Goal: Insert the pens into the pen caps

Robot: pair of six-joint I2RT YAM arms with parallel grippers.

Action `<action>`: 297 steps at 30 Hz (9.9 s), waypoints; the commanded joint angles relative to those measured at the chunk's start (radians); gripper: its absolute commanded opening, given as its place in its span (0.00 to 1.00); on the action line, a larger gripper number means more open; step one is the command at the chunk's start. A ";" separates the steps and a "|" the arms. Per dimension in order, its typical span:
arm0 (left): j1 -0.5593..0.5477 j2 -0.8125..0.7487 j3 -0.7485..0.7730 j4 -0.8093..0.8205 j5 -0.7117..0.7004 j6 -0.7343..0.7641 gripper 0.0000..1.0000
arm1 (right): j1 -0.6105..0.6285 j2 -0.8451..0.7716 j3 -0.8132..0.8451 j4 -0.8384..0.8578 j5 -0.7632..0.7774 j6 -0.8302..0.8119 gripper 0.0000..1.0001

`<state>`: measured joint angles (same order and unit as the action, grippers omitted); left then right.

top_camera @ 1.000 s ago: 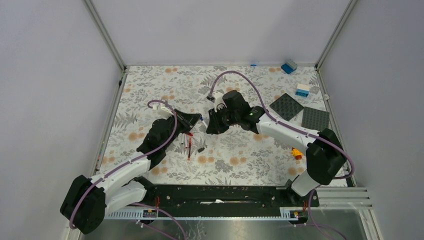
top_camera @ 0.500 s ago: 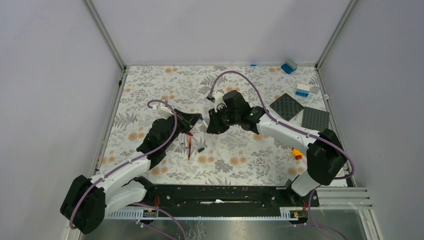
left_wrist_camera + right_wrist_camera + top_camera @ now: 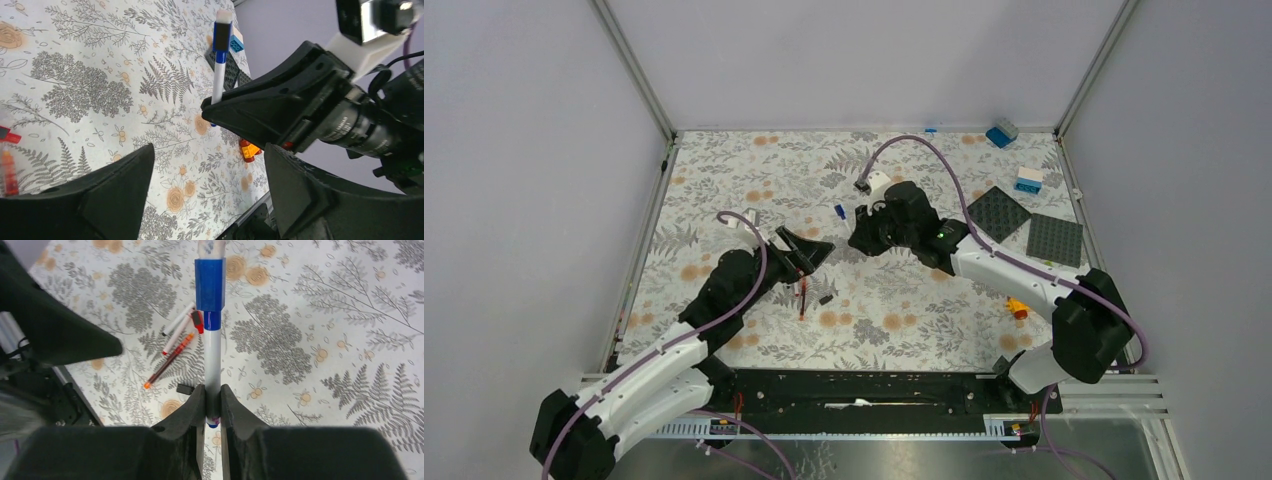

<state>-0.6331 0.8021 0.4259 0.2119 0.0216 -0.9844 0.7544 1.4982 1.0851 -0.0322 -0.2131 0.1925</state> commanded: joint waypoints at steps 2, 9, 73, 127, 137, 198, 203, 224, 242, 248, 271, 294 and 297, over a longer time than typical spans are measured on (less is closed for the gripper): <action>0.003 -0.106 0.067 -0.162 -0.080 0.085 0.88 | -0.002 -0.036 -0.018 -0.024 0.129 -0.025 0.00; 0.003 -0.161 0.167 -0.456 -0.175 0.133 0.92 | -0.026 0.046 0.019 -0.129 0.266 0.012 0.00; 0.004 0.221 0.365 -0.803 -0.355 0.323 0.75 | -0.169 -0.172 -0.303 0.081 0.469 0.157 0.71; 0.159 0.778 0.425 -0.599 -0.289 0.352 0.25 | -0.197 -0.193 -0.395 0.198 0.373 0.136 0.71; 0.165 0.808 0.439 -0.598 -0.289 0.352 0.32 | -0.201 -0.190 -0.395 0.198 0.368 0.137 0.71; 0.171 0.296 0.246 -0.316 0.058 0.239 0.00 | -0.204 -0.369 -0.583 0.730 -0.285 0.534 0.71; 0.170 0.200 0.204 -0.218 0.123 0.171 0.00 | -0.202 -0.368 -0.589 0.823 -0.301 0.626 0.70; -0.056 0.166 -0.040 0.464 0.112 -0.143 0.00 | -0.159 -0.324 -0.590 0.918 -0.336 0.679 0.63; -0.117 0.215 -0.073 0.671 0.070 -0.157 0.00 | -0.135 -0.314 -0.582 0.913 -0.397 0.673 0.50; -0.120 0.222 -0.070 0.684 0.069 -0.157 0.00 | -0.120 -0.302 -0.568 0.920 -0.420 0.676 0.46; -0.129 0.239 -0.076 0.695 0.069 -0.140 0.00 | -0.096 -0.251 -0.513 0.905 -0.411 0.689 0.27; -0.134 0.160 -0.062 0.568 0.048 -0.065 0.30 | -0.089 -0.247 -0.458 0.744 -0.526 0.550 0.00; -0.134 0.167 -0.055 0.556 0.046 -0.057 0.27 | -0.087 -0.253 -0.454 0.734 -0.547 0.535 0.00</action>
<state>-0.7612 0.9810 0.3462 0.7540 0.0814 -1.0744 0.6548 1.2587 0.5846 0.7120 -0.7006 0.7811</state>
